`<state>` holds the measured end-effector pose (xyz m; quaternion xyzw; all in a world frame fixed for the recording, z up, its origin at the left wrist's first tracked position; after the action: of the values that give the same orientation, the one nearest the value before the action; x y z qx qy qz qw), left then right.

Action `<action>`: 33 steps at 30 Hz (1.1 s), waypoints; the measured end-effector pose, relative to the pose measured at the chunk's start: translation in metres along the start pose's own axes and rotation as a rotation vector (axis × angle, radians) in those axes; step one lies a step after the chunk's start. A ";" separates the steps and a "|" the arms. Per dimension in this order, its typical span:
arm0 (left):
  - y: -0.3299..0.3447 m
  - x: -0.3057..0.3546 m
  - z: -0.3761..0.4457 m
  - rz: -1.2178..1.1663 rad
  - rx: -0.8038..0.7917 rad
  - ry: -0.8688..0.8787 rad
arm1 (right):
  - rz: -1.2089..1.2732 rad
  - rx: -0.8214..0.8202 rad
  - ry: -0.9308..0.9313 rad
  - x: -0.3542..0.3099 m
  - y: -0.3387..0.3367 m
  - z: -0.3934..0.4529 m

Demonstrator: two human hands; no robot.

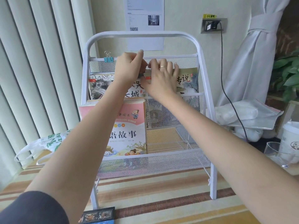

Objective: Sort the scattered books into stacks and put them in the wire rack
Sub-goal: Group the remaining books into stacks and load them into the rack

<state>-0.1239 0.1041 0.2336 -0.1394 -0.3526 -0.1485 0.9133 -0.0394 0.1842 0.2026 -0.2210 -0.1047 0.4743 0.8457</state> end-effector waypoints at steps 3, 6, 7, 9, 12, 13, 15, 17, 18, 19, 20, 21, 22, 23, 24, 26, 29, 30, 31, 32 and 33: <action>0.000 0.002 -0.002 0.049 -0.003 0.031 | -0.015 0.075 -0.005 -0.004 0.000 -0.002; 0.001 0.005 -0.004 0.135 -0.007 0.070 | -0.003 0.169 0.023 -0.005 -0.001 0.000; 0.002 0.005 -0.004 0.159 -0.013 0.069 | 0.004 0.187 0.030 -0.005 -0.002 0.000; 0.002 0.003 -0.004 0.157 -0.027 0.054 | 0.020 0.168 0.020 -0.005 0.000 0.000; 0.002 0.004 -0.003 0.175 -0.018 0.059 | 0.018 0.075 -0.029 -0.006 0.003 -0.006; 0.002 0.005 -0.003 0.198 -0.015 0.067 | 0.016 0.047 -0.035 -0.005 0.004 -0.009; 0.003 0.007 -0.005 0.223 -0.013 0.080 | 0.029 0.014 -0.026 -0.001 0.005 -0.012; 0.003 0.009 -0.006 0.246 -0.016 0.086 | 0.048 0.007 -0.011 0.000 0.003 -0.013; 0.003 0.011 -0.007 0.262 -0.017 0.084 | 0.062 0.011 -0.006 0.000 0.001 -0.015; 0.002 0.014 -0.007 0.276 -0.021 0.080 | 0.085 0.019 -0.001 0.000 -0.001 -0.016; 0.000 0.017 -0.008 0.283 -0.023 0.080 | 0.118 0.038 0.006 0.000 -0.005 -0.018; -0.002 0.021 -0.010 0.290 -0.024 0.081 | 0.158 0.067 0.014 0.000 -0.009 -0.020; -0.005 0.026 -0.012 0.300 -0.018 0.089 | 0.200 0.099 0.023 -0.001 -0.015 -0.022; -0.008 0.030 -0.015 0.312 -0.010 0.099 | 0.244 0.128 0.032 -0.003 -0.022 -0.023; -0.011 0.036 -0.019 0.324 -0.002 0.113 | 0.290 0.152 0.041 -0.006 -0.029 -0.025; -0.019 0.049 -0.029 0.356 0.017 0.136 | 0.391 0.188 0.052 -0.014 -0.048 -0.029; -0.047 0.072 -0.054 0.370 0.102 0.208 | 0.508 0.314 0.012 -0.028 -0.088 -0.045; -0.060 0.078 -0.070 0.371 0.151 0.230 | 0.540 0.350 -0.010 -0.033 -0.101 -0.056; -0.073 0.081 -0.088 0.381 0.192 0.238 | 0.587 0.357 -0.028 -0.041 -0.111 -0.071; -0.085 0.078 -0.109 0.403 0.215 0.228 | 0.663 0.326 -0.041 -0.051 -0.116 -0.092; -0.097 0.072 -0.131 0.434 0.213 0.209 | 0.761 0.249 -0.044 -0.062 -0.117 -0.118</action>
<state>-0.0300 -0.0448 0.2040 -0.0987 -0.2318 0.0755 0.9648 0.0616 0.0462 0.1562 -0.1294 0.0248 0.7675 0.6274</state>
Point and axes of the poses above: each hand's wrist, its own z-axis towards the middle knuckle, its own y-axis out of the palm, x = y × z, the point moved 7 cm from there along z, towards the middle knuckle, and after that the axes turned 4 degrees about -z, right-handed, at the moved point
